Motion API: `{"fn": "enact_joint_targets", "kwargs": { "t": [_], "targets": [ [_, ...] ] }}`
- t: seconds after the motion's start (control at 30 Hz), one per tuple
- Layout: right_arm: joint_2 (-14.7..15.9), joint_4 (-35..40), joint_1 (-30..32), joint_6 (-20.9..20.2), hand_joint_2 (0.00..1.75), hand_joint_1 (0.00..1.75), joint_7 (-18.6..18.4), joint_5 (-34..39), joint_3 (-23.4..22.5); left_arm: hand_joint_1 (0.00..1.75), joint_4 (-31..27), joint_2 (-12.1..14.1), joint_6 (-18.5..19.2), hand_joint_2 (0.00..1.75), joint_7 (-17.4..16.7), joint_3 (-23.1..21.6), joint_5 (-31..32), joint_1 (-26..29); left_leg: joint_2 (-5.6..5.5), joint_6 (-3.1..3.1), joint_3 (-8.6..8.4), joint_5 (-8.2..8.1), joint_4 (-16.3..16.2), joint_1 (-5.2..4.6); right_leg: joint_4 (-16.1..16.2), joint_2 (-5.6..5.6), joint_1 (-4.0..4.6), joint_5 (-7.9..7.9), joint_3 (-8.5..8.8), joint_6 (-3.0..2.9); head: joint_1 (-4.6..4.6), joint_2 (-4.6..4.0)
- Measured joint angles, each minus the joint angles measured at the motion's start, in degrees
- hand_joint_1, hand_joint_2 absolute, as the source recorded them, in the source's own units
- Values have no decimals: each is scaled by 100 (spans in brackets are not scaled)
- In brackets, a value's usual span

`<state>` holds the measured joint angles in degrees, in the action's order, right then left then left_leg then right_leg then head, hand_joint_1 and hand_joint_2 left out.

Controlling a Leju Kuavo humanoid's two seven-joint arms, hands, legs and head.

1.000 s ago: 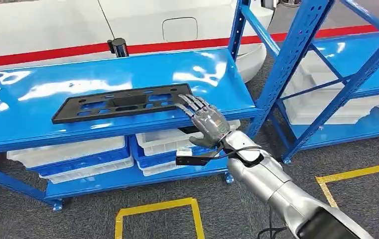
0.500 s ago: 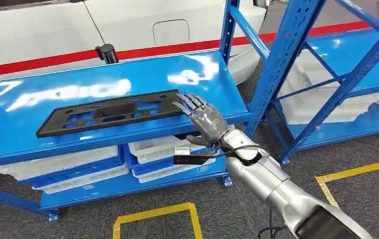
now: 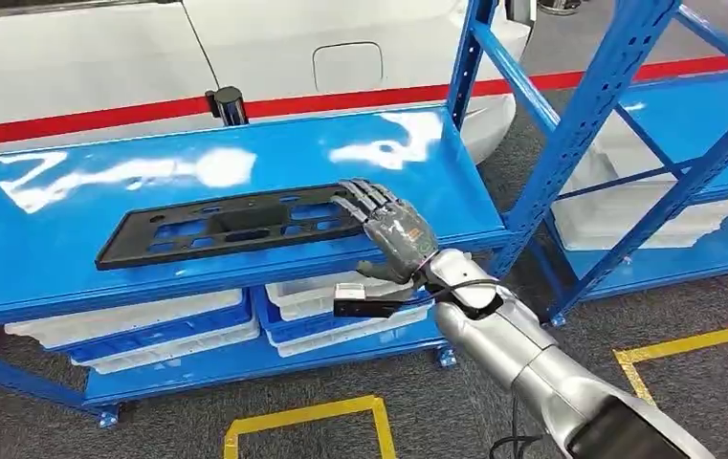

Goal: Take the parts from the cabinet and place them on the table.

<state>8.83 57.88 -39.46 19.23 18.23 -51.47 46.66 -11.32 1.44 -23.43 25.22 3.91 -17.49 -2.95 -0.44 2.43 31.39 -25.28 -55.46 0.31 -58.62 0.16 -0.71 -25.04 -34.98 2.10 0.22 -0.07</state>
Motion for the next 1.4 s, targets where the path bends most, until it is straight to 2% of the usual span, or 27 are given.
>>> {"fn": "enact_joint_targets", "kwargs": {
  "t": [0.03,0.13,0.23,0.33,0.37,0.4,0.43,0.5,0.53,0.57,0.67,0.7,0.73,0.77,0.83,0.87,0.9,0.93,1.0,1.03,1.07,1.17,1.2,1.27,1.33,1.37,1.4],
  "targets": [
    [0,0,-9,0,175,0,0,0,-2,0,2,2,0,0,0,0,0,-4,0,-38,-2,-55,-44,-43,240,-22,21,70,106,-62,-4,0],
    [-17,2,-10,0,175,0,0,-4,0,0,2,4,0,0,-2,0,0,-6,4,-104,-3,-101,-42,-30,247,-7,54,64,138,-170,-9,0],
    [-35,9,-26,0,175,0,0,0,-2,0,0,2,4,0,0,-4,7,-7,24,-208,59,-289,-289,2,289,5,-36,48,227,-279,-22,0],
    [-129,9,-19,4,175,0,2,-28,20,0,0,15,7,0,0,-2,11,-10,25,-305,837,-868,-1661,48,283,8,-20,1,259,-340,-28,0],
    [-164,9,-8,4,175,0,0,-35,31,0,0,13,15,0,0,-2,13,0,26,-314,1047,-881,-1925,56,282,17,-18,-12,267,-350,-28,0],
    [-197,9,-3,6,175,0,0,-46,44,0,2,7,15,0,0,-2,20,5,26,-313,1088,-736,-1867,65,281,27,-17,-30,286,-341,-31,0],
    [-227,9,-2,7,175,0,0,-52,52,0,2,4,15,0,2,-2,22,5,27,-304,999,-481,-1567,69,282,35,-16,-53,315,-332,-28,0],
    [-322,11,-8,11,175,0,-11,-85,55,0,2,7,15,0,9,-2,53,0,27,-239,517,142,-494,67,285,47,-13,-107,404,-301,-28,0],
    [-367,15,-10,15,175,0,-24,-96,59,0,2,13,15,0,9,-2,55,-2,23,-190,334,221,-112,52,291,50,-8,-129,428,-285,-24,0],
    [-405,20,-15,20,175,0,-26,-98,66,0,2,13,17,0,11,-2,57,-9,29,-170,317,172,-101,18,286,56,42,-152,415,-245,-24,0],
    [-483,26,-11,24,175,0,-42,-103,92,0,2,13,22,0,13,-2,61,-13,24,-78,317,137,-96,-26,324,54,20,-184,440,-156,-31,0],
    [-509,44,-16,26,175,0,-50,-109,92,0,0,11,24,0,13,-2,63,-14,27,-46,229,175,-3,4,314,54,66,-214,434,-119,-24,0],
    [-518,50,-19,28,175,0,-74,-127,92,0,0,0,33,0,13,-2,63,-11,34,-16,178,174,43,17,151,29,44,-287,380,-122,-13,0],
    [-538,55,-36,31,175,0,-81,-138,94,0,0,-11,35,0,13,-2,72,-21,38,26,161,165,50,18,-215,30,46,-437,202,-160,-11,0],
    [-583,55,5,31,175,0,-127,-195,118,0,0,-13,39,0,0,-2,87,-39,32,57,140,123,48,9,-1242,30,29,-778,-392,-199,-9,0],
    [-601,52,41,26,175,0,-175,-234,140,0,0,-13,39,0,-19,-2,92,-44,23,56,131,103,40,6,-1599,29,30,-841,-631,-177,-2,0],
    [-627,50,77,24,175,0,-203,-251,155,0,0,-20,37,0,-33,-4,98,-38,16,52,108,80,39,3,-1637,29,29,-789,-715,-141,-2,0],
    [-673,50,98,24,175,0,-225,-275,173,0,0,-28,37,0,-37,-2,109,-34,8,37,69,49,35,1,-1382,27,28,-614,-642,-85,-2,0],
    [-761,50,96,13,175,0,-254,-306,199,0,0,-50,37,0,-44,-4,116,-47,-1,-4,-34,-35,14,1,-272,17,19,-59,-160,11,-2,0],
    [-798,48,95,5,175,0,-278,-319,212,0,0,-54,37,0,-48,-4,116,-49,-4,-33,-53,-82,-6,-3,186,-11,14,131,34,7,4,0],
    [-829,44,92,-11,175,0,-284,-321,223,0,0,-55,37,0,-55,-4,116,-62,-7,-80,-57,-140,-46,-50,236,-17,39,114,111,-65,-7,0],
    [-933,22,95,-33,175,0,-295,-330,249,0,0,-52,37,0,-68,-4,122,-75,4,-163,-76,-188,-29,-6,229,0,70,69,99,-204,-6,0],
    [-962,20,91,-35,175,0,-295,-326,249,0,0,-52,37,0,-68,-4,122,-85,10,-199,-94,-221,-35,-4,260,9,9,75,128,-238,-9,0],
    [-1045,6,87,-48,175,0,-299,-328,249,0,-2,-66,37,0,-39,-7,125,-87,25,-279,103,-439,-455,38,274,13,-22,52,200,-310,-33,0],
    [-1108,-22,97,-103,175,0,-302,-330,251,0,-2,-59,9,0,15,-4,127,-86,26,-343,643,-861,-1436,60,269,14,-8,16,228,-358,-31,0],
    [-1126,-39,113,-111,175,0,-302,-332,254,0,-2,-59,0,0,35,-4,129,-80,26,-361,906,-953,-1817,70,267,17,-1,0,234,-377,-31,0],
    [-1141,-55,127,-111,175,0,-302,-337,256,0,-2,-59,-9,0,53,-4,131,-75,27,-366,1043,-896,-1926,81,267,25,3,-14,244,-381,-31,0]
  ]
}}
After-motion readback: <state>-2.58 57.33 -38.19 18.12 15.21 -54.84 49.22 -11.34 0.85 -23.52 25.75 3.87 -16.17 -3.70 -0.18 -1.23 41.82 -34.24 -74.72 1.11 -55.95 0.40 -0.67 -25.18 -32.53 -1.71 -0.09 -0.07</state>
